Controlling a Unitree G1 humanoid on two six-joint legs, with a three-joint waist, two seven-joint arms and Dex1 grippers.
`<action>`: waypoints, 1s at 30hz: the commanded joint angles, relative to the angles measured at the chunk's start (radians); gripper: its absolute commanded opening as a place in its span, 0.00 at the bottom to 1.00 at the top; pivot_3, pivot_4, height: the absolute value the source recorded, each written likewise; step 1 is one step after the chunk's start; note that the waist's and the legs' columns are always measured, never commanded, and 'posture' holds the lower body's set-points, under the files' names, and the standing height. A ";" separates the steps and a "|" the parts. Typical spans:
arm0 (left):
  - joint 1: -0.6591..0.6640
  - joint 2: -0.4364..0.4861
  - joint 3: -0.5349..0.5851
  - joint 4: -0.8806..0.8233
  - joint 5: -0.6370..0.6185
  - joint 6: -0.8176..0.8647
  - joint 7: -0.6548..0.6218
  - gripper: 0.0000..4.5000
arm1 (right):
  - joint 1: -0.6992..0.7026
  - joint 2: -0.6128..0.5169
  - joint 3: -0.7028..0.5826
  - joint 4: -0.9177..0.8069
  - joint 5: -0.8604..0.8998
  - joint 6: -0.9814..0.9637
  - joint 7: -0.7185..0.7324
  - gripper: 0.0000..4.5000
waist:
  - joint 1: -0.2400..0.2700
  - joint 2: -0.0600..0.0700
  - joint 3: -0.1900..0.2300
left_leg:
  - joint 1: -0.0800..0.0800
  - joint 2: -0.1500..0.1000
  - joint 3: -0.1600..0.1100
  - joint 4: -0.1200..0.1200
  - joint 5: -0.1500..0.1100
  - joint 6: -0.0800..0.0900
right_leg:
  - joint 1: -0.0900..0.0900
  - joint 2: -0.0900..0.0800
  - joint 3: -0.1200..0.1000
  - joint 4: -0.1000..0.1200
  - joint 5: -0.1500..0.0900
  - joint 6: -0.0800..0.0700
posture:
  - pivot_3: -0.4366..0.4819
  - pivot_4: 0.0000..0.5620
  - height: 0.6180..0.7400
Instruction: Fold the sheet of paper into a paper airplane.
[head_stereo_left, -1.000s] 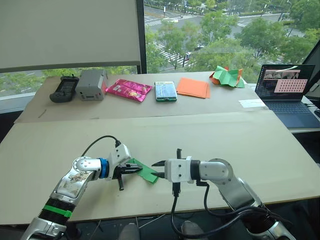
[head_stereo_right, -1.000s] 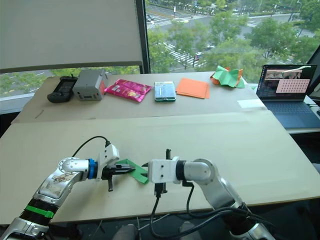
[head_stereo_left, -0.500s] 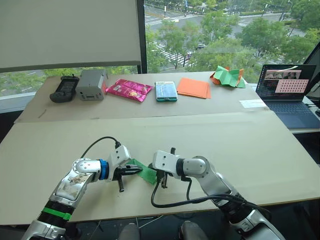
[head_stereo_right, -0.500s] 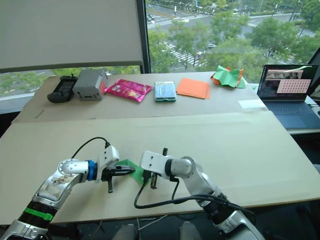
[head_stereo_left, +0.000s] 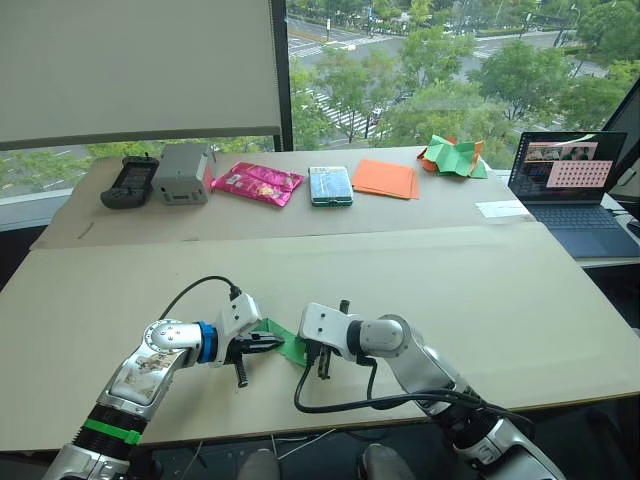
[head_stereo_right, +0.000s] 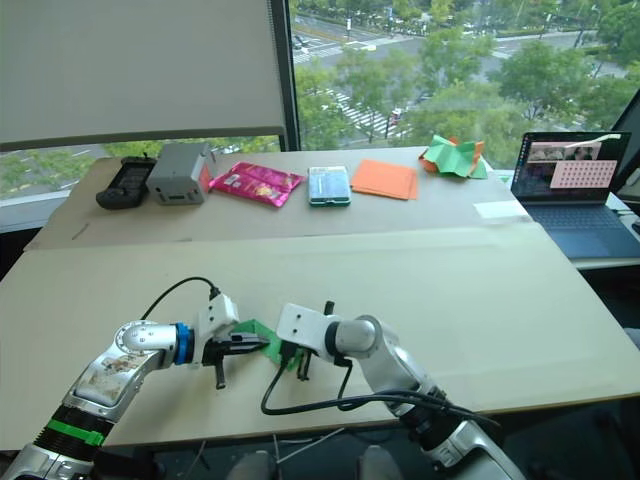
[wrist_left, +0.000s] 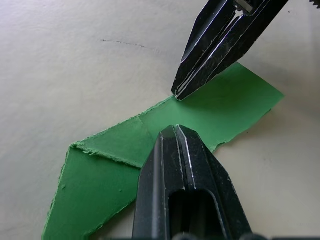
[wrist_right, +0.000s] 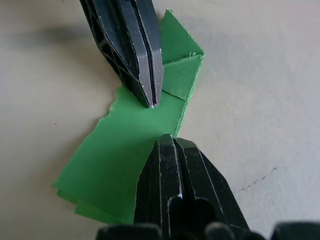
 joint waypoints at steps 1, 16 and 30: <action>-0.001 0.012 -0.002 -0.014 0.012 0.007 0.001 0.00 | 0.059 -0.060 0.063 0.061 -0.033 0.091 0.038 0.01 | 0.003 0.001 -0.001 | 0.000 0.000 0.000 0.000 0.000 0.000 | 0.000 0.000 0.000 0.000 0.000 0.000 | 0.48 0.27 0.72; -0.004 0.013 -0.004 -0.002 0.022 0.006 0.000 0.00 | 0.136 -0.180 0.087 -0.065 -0.028 0.161 0.053 0.01 | 0.007 0.002 -0.007 | -0.001 -0.001 0.000 0.001 -0.001 -0.001 | 0.001 -0.001 0.000 -0.004 -0.001 0.000 | 0.48 0.27 0.72; 0.000 0.009 -0.008 -0.002 0.027 0.003 -0.006 0.00 | 0.197 -0.296 0.104 -0.191 -0.029 0.210 0.066 0.01 | 0.034 0.003 -0.012 | -0.003 -0.004 0.004 0.000 -0.002 -0.003 | 0.006 -0.006 0.000 -0.014 -0.002 0.003 | 0.48 0.27 0.72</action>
